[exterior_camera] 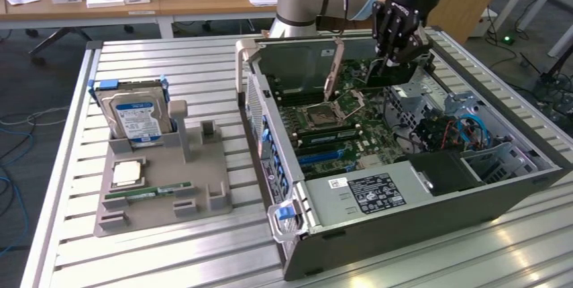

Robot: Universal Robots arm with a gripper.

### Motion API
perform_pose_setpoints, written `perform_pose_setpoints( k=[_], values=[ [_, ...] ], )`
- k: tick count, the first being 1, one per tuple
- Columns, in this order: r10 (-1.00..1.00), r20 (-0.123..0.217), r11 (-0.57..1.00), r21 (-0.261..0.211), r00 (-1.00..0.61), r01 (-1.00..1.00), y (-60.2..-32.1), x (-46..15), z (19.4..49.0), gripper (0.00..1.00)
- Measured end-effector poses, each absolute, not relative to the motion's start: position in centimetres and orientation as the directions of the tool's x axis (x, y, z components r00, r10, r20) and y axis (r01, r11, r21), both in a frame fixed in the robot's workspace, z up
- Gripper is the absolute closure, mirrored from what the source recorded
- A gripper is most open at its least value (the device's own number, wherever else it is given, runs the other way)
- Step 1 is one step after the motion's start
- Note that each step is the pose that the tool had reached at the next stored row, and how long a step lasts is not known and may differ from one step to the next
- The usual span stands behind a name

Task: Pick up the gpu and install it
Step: 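Insert the gpu into the slot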

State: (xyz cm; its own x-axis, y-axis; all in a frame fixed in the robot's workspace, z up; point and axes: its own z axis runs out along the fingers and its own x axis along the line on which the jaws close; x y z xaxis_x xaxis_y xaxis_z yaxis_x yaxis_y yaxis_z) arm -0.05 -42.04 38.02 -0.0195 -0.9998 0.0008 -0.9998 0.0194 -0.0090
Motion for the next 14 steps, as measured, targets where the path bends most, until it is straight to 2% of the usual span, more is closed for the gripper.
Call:
perform_pose_setpoints(
  k=[14],
  values=[
    [-1.000,0.001,0.016,-0.019,-0.016,-1.000,-42.0,-0.8,37.0,0.74]
  ],
)
